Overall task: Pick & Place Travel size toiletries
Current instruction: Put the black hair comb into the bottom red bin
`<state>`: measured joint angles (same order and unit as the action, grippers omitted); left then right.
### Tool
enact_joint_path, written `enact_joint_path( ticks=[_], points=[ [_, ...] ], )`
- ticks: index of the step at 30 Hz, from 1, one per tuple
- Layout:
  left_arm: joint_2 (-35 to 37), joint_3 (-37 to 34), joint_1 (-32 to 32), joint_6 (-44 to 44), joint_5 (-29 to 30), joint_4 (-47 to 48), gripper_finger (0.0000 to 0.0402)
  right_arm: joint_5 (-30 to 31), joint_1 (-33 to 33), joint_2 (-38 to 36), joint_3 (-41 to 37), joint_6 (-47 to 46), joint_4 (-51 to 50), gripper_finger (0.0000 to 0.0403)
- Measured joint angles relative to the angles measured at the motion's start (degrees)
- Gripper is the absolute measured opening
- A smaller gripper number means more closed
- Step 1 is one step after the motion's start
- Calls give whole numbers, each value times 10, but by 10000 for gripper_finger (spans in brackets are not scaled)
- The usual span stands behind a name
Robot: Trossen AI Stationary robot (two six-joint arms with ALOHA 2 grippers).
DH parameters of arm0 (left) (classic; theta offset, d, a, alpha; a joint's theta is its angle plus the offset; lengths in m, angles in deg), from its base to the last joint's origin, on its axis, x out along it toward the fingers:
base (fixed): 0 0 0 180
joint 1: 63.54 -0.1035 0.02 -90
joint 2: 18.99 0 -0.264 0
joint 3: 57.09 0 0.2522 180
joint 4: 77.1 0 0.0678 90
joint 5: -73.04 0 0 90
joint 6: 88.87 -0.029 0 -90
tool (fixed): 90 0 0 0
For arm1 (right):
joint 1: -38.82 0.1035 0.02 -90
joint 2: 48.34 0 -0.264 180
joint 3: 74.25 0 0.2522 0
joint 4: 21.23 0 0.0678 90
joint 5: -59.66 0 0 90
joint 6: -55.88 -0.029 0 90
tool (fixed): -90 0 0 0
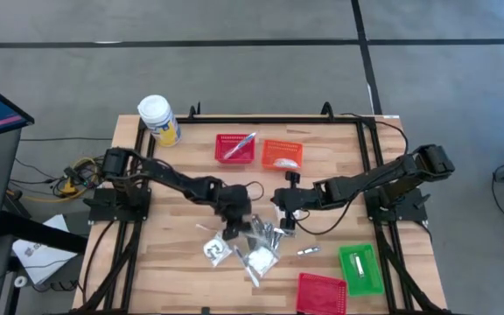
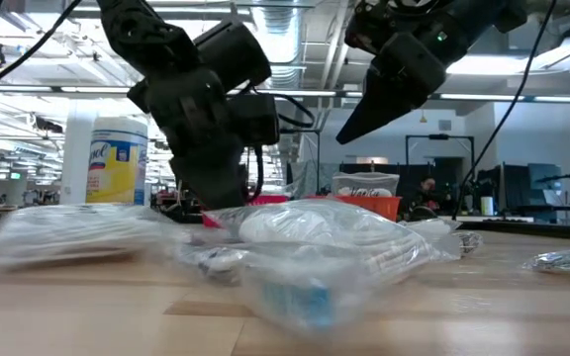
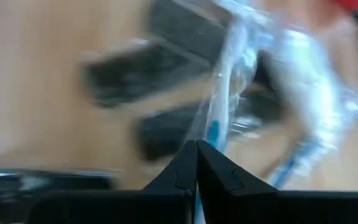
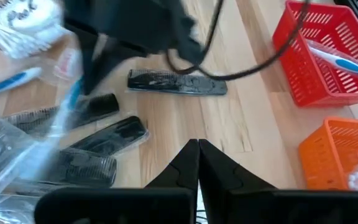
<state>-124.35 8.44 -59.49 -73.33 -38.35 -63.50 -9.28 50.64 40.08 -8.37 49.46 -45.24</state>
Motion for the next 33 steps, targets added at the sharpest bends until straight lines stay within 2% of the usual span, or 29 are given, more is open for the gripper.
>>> enact_joint_path(
  ticks=[3, 7, 10, 13, 14, 16, 24, 30, 33],
  points=[
    [3, 0, 12, 1, -36, 3, 1, 0, 0, 0, 0, -1, 0, 2],
    [30, 1, 15, -1, -14, 18, 1, 0, 0, 0, 0, -1, 1, 1],
    [66, 0, 8, 1, 88, 33, 1, 0, -3, 0, 0, -1, 2, 2],
    [100, 1, 1, 39, 248, 44, 1, 0, -8, 0, 0, -1, 2, 1],
    [104, 1, -2, 53, 285, 46, 1, 0, -8, 0, 0, -1, 3, 1],
    [107, -4, -11, 75, 314, 53, 1, 0, -12, 0, 0, -1, 6, 1],
    [85, -63, -73, 147, 341, 53, 1, 0, -13, 0, 0, -5, 5, 1],
    [63, -76, -100, 124, 324, 35, 1, 0, -13, 0, 0, -7, 5, 1],
    [42, -76, -103, 100, 294, -10, 1, 0, -13, 0, 0, -7, 5, 1]
  ],
)
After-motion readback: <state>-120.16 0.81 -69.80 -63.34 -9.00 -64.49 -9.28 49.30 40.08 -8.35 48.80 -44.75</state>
